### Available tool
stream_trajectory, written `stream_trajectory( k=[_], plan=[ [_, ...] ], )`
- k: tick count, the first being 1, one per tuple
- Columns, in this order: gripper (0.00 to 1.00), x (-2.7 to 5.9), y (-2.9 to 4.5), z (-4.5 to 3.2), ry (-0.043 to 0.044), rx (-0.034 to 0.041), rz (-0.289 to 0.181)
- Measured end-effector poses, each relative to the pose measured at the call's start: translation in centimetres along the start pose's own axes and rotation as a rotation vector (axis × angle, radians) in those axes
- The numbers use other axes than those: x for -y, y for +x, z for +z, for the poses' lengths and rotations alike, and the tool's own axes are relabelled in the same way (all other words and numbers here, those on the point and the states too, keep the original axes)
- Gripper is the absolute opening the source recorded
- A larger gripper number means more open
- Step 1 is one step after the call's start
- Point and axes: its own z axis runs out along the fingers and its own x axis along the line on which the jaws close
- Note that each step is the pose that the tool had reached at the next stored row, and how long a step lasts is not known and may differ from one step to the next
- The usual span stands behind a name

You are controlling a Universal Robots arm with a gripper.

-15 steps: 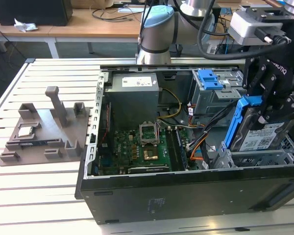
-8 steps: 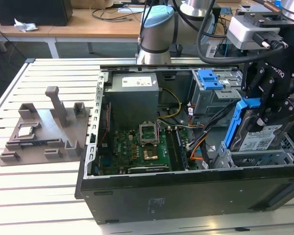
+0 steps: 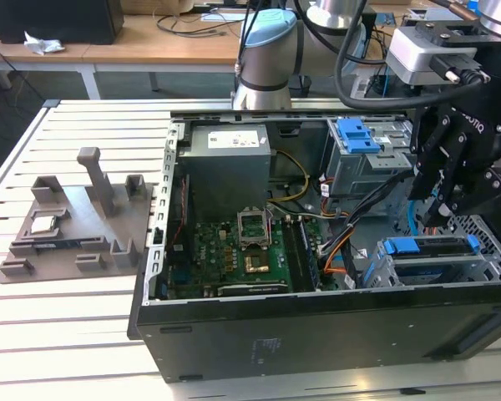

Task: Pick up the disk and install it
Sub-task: 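Insert the disk into the insertion slot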

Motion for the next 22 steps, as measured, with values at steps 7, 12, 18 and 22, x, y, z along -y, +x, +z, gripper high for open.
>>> stream_trajectory(
  k=[7,12,18,22],
  plan=[
    [0.11,0.00,0.00,0.02,0.0000,0.0001,0.000],
    [0.11,0.08,0.00,0.05,0.0000,0.0003,0.000],
    [0.11,3.03,-0.13,0.05,-0.0069,0.0002,0.000],
    [0.11,5.24,-0.18,0.06,-0.0122,0.0003,0.000]
  ],
)
